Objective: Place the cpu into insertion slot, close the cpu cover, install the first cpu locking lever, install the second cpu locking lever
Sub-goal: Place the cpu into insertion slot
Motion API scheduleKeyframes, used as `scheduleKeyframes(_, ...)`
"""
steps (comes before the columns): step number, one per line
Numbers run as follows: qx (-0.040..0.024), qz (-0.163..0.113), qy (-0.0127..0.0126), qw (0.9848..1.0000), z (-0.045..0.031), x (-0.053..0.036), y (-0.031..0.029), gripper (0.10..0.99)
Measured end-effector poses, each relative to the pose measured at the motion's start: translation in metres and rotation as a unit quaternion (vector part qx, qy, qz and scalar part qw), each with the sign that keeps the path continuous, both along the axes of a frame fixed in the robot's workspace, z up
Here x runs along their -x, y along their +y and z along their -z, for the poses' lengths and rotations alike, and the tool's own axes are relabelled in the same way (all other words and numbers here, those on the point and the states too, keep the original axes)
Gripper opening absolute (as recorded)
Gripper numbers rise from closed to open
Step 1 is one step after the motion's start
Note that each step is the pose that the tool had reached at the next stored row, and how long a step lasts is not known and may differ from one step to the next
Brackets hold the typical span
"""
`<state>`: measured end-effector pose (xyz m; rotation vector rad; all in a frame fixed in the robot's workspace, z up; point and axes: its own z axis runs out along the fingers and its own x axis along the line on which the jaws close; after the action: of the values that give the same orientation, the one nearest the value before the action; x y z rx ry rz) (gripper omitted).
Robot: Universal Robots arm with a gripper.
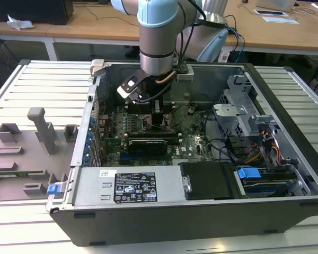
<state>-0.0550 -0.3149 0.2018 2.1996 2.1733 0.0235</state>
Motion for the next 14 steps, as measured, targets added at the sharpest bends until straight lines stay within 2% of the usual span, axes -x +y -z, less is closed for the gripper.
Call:
scheduleKeyframes(9, 0.0, 0.0, 0.0, 1.0, 0.0003, -0.0068, 0.0, 0.545)
scheduleKeyframes(14, 0.0001, 0.0, 0.0, 1.0, 0.0031, -0.0077, 0.0, 0.545)
